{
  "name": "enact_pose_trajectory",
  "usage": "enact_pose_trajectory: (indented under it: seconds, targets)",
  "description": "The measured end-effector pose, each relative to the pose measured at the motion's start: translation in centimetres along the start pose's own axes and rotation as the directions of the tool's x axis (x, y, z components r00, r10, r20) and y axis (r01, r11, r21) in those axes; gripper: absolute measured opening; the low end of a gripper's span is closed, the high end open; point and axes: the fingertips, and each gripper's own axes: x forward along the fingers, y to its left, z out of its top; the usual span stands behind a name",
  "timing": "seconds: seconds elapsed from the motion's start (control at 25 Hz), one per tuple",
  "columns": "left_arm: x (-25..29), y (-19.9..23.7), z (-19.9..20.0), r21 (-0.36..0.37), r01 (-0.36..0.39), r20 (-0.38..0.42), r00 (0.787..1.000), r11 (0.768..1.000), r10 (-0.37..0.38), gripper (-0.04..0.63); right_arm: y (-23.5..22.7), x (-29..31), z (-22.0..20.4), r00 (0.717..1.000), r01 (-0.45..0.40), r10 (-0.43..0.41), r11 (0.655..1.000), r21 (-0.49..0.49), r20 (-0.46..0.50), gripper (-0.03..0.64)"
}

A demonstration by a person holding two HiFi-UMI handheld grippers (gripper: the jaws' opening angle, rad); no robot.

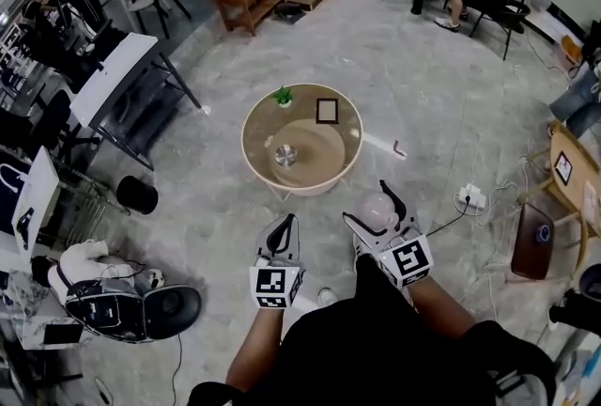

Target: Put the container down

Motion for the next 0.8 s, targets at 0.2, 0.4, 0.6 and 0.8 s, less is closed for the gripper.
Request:
enact_pose_trajectory:
  seconds: [0.2,0.4,0.6,0.8]
  targets:
    - [4.1,1.6,0.1,-0.011,-0.031,-0.038,0.999,0.999,0.031,-0.008,-3.0,3.8,-0.8,0.999,-0.036,0.036,0.999,0.001,0.002,0.408]
    - [10.0,2.2,0.6,-0.04,-0.063,-0.046,0.997,0.997,0.061,-0.008,-8.1,7.2,-1.8,0.998,-0.063,0.063,0.998,-0.011,0.002,0.408]
    - [14.3,3.0,1.9,-0.039,-0.118,-0.053,0.992,0.992,0.116,-0.008,-12.1,10.6,-2.5,0.992,-0.121,0.121,0.993,0.008,-0.025,0.408]
    - [18.4,3.4,2.2,-0.043,-0.172,-0.056,0.984,0.984,0.17,-0.008,-15.6,13.7,-3.7,0.983,-0.182,0.182,0.983,0.002,-0.03,0.408]
